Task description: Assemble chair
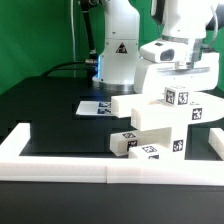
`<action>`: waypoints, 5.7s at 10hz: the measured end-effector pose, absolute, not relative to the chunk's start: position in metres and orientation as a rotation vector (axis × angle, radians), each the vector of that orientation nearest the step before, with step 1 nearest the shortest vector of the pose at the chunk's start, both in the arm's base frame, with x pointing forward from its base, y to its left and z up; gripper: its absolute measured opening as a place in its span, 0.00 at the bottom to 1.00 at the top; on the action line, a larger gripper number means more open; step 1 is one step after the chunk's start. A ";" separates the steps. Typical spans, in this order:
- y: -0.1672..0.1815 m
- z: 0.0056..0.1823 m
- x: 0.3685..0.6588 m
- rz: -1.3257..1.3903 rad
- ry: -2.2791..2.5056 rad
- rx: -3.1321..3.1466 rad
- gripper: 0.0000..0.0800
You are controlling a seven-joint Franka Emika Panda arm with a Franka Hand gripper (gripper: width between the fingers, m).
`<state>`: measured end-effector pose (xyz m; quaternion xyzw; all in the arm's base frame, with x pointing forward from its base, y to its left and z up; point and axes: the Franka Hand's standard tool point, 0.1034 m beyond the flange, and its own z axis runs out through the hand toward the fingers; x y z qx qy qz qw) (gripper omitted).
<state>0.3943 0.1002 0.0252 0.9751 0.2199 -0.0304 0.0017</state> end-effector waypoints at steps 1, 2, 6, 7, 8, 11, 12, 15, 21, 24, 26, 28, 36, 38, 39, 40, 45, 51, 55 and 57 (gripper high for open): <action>0.100 0.025 0.394 -0.095 0.690 3.060 0.81; 0.100 0.025 0.394 -0.097 0.689 3.060 0.81; 0.099 0.018 0.392 -0.117 0.689 3.054 0.81; 0.098 0.017 0.391 -0.121 0.688 3.054 0.81; 0.098 0.016 0.391 -0.123 0.687 3.053 0.81; 0.098 0.014 0.391 -0.130 0.679 3.053 0.81; 0.097 0.013 0.390 -0.134 0.678 3.052 0.81; 0.097 0.012 0.389 -0.139 0.676 3.051 0.81; 0.095 0.010 0.388 -0.146 0.671 3.050 0.81; 0.095 0.010 0.388 -0.146 0.665 3.051 0.51; 0.095 0.010 0.388 -0.146 0.664 3.051 0.36; 0.095 0.010 0.388 -0.146 0.664 3.052 0.36; 0.074 0.024 0.390 -0.130 0.732 3.038 0.36; 0.066 0.046 0.390 -0.128 0.717 3.063 0.36; 0.064 0.057 0.390 -0.131 0.708 3.079 0.36; 0.063 0.069 0.392 -0.140 0.700 3.096 0.36; 0.053 0.109 0.422 -0.116 0.669 3.133 0.36; 0.032 0.128 0.459 -0.077 0.797 3.113 0.36; 0.030 0.133 0.470 -0.066 0.805 3.110 0.36; 0.030 0.135 0.483 -0.049 0.866 3.080 0.36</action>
Offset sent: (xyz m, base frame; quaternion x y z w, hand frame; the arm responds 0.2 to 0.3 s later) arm 0.0042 0.0065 -0.0092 -0.0039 0.0042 -0.0077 1.0000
